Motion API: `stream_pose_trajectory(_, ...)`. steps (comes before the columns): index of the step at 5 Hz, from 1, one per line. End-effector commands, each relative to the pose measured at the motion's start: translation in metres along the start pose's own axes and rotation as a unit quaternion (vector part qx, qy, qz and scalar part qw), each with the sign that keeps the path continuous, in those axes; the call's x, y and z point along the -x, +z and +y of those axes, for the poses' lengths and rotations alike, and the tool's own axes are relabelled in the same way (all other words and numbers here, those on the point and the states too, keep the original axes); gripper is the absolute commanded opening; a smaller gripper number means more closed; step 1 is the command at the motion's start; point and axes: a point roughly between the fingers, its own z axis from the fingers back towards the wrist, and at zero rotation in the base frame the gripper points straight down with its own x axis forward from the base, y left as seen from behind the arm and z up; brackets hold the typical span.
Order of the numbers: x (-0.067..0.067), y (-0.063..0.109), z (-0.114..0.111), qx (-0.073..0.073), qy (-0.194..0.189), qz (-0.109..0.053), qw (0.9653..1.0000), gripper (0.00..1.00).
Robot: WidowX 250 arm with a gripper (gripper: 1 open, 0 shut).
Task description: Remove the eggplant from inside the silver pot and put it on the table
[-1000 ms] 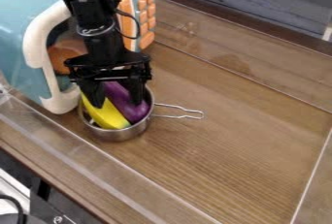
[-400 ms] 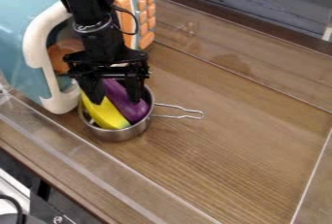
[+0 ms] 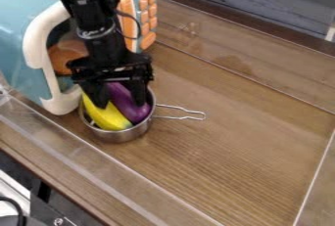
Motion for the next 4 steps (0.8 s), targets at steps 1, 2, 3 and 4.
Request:
stream_pose_trajectory(1, -0.003, -0.012, 0.009, -0.004, 0.009, -0.016, 0.9998, 1.00)
stream_pose_trajectory(2, -0.002, -0.021, -0.005, -0.006, 0.006, -0.017, 0.9998, 0.00)
stream_pose_trajectory(3, 0.001, -0.020, -0.022, -0.006, -0.004, -0.015, 0.9999, 0.00)
stream_pose_trajectory(4, -0.001, -0.014, -0.027, -0.007, -0.003, -0.014, 0.9999, 0.00)
